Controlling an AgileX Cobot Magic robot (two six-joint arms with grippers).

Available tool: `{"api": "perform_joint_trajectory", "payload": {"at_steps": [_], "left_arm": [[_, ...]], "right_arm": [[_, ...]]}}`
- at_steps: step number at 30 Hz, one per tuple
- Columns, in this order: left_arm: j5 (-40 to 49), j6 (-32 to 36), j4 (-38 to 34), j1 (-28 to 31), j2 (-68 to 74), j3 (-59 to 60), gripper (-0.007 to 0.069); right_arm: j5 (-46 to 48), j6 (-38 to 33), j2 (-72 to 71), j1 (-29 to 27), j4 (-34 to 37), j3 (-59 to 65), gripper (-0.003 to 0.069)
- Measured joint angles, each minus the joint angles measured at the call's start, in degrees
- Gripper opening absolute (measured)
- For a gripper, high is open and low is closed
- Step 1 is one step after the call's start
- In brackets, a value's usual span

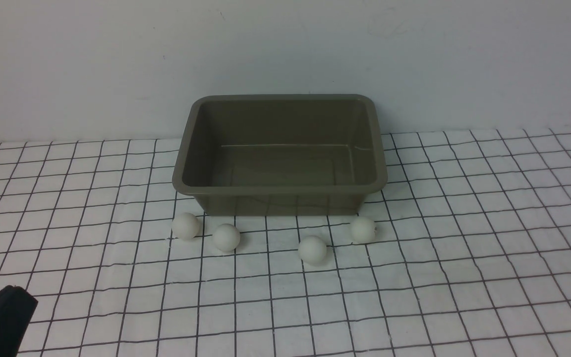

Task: Put the table tennis balls into the box on the white checkered tablecloth.
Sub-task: 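Reach for and grasp a ping pong ball on the table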

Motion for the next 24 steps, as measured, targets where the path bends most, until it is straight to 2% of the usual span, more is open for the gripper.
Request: {"api": "perform_joint_trajectory", "payload": {"at_steps": [6, 9, 14, 17, 19, 21, 24], "left_arm": [[3.9, -1.7, 12.0, -0.1, 11.6, -4.2, 0.0000], [5.3, -2.0, 16.2, -0.1, 16.3, -7.8, 0.0012], [8.4, -6.0, 29.3, -0.1, 25.6, -16.3, 0.0067], [9.8, -12.5, 37.8, -0.1, 30.4, -20.6, 0.0148], [10.2, -15.7, 41.1, -0.1, 32.5, -22.0, 0.0220], [10.2, -17.9, 42.5, -0.1, 34.6, -22.9, 0.0311], [10.0, -18.8, 42.7, -0.1, 35.7, -22.9, 0.0400]], "right_arm": [[0.2, -2.1, 0.0, 0.0, 0.4, 0.0, -0.0015], [0.3, -8.3, 0.6, 0.0, 3.9, 0.0, -0.0015], [2.6, -19.8, 5.6, 0.0, 13.8, 0.0, -0.0013], [3.7, -28.6, 11.0, 0.0, 19.7, 0.0, -0.0010], [3.8, -32.6, 14.3, 0.0, 21.1, 0.0, 0.0004], [3.7, -35.0, 17.9, 0.0, 21.7, 0.0, 0.0033], [3.2, -37.0, 22.7, 0.0, 23.0, 0.0, 0.0091]]}}
